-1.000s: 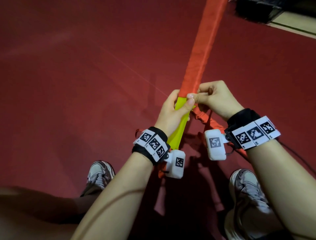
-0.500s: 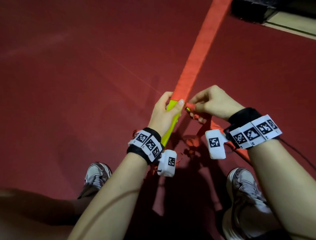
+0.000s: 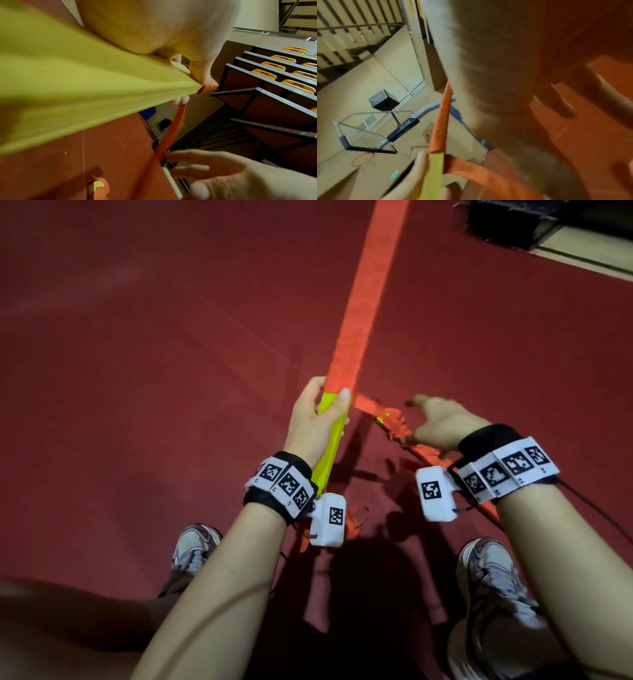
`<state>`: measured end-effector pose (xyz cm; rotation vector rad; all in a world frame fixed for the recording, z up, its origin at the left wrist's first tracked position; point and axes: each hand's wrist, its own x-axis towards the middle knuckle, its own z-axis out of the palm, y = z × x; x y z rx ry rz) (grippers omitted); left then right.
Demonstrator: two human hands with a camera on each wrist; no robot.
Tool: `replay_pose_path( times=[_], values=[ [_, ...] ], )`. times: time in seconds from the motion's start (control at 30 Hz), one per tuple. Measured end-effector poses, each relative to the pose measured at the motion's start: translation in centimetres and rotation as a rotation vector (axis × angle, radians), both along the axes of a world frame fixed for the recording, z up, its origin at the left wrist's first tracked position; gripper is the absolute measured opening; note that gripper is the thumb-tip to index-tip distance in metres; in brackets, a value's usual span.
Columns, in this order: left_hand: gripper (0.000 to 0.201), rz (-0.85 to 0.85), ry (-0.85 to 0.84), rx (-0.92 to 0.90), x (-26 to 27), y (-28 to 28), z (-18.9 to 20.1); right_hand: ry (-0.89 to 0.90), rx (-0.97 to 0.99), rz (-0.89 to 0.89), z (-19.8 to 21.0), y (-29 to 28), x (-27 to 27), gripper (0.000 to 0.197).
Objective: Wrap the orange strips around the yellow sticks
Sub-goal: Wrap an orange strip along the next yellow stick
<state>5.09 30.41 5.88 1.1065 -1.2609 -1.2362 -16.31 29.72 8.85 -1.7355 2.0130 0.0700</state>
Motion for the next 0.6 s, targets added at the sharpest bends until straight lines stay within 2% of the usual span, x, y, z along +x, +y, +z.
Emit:
replay_pose_path(
  times=[0.03, 0.1, 0.2, 0.27, 0.3, 0.33, 0.4, 0.47, 0.6],
  values=[
    [0.006, -0.02, 0.001, 0.0, -0.1, 0.1, 0.0, -0.058, 0.06, 0.087, -0.2, 0.1, 0.4, 0.078],
    [0.004, -0.069, 0.0, 0.002, -0.4, 0.3, 0.2, -0.291, -0.008, 0.175, -0.8, 0.0, 1.1, 0.07],
    [0.003, -0.147, -0.002, 0.004, -0.8, 0.6, 0.4, -0.821, -0.253, 0.097, -0.7, -0.1, 2.6, 0.053],
    [0.007, -0.197, -0.011, 0.002, -0.9, 0.7, 0.7, -1.127, -0.269, 0.008, -0.5, 0.1, 3.7, 0.038],
    [0.01, -0.217, -0.015, 0.005, -0.9, 0.8, 0.9, -1.216, -0.264, -0.049, -0.4, 0.3, 3.9, 0.031],
    [0.011, -0.232, -0.018, 0.01, -1.0, 0.8, 1.0, -1.275, -0.252, -0.086, -0.5, 0.4, 3.8, 0.025],
    [0.01, -0.247, -0.008, 0.019, -1.1, 1.0, 1.1, -1.284, -0.244, -0.098, -1.0, 0.5, 3.1, 0.014],
    [0.008, -0.242, 0.003, 0.018, -1.0, 1.1, 1.2, -1.202, -0.265, -0.03, -1.4, 0.8, 2.4, 0.003],
    [0.012, -0.154, -0.032, -0.016, -0.8, 0.6, 0.9, -1.105, -0.314, -0.014, -1.3, 0.8, 2.3, 0.02]
  ],
)
